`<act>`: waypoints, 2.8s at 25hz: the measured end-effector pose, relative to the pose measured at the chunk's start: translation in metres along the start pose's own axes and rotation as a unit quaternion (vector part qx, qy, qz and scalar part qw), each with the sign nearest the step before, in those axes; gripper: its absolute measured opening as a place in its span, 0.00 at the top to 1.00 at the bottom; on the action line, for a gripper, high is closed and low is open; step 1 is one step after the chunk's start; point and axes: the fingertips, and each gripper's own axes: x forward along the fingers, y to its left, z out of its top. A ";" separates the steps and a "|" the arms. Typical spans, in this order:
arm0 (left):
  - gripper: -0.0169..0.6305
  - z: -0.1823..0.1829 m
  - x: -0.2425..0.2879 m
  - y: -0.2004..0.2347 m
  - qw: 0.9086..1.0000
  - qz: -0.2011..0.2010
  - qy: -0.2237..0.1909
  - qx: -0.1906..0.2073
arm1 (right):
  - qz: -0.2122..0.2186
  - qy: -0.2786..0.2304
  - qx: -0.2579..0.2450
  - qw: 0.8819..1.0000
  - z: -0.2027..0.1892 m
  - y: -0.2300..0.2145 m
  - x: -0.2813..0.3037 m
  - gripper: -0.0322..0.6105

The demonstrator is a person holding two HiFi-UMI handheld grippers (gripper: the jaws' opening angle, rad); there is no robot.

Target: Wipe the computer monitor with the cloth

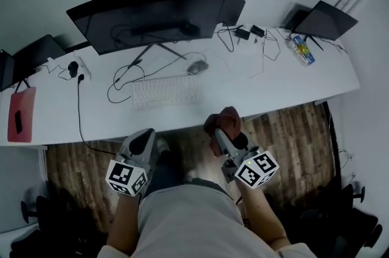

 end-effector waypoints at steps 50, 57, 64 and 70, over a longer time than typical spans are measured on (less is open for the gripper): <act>0.96 0.107 0.257 0.151 0.999 0.036 -0.005 0.024 | -0.001 -0.154 -0.059 0.986 0.308 -0.228 0.282 0.72; 0.96 0.097 0.264 0.134 0.997 0.074 0.007 0.022 | 0.056 -0.130 -0.069 0.988 0.305 -0.237 0.303 0.69; 0.96 0.087 0.261 0.123 0.994 0.111 0.017 0.017 | 0.090 -0.106 -0.066 0.988 0.287 -0.241 0.317 0.69; 0.96 0.078 0.253 0.116 0.990 0.134 0.025 0.017 | 0.100 -0.092 -0.063 0.989 0.265 -0.249 0.322 0.69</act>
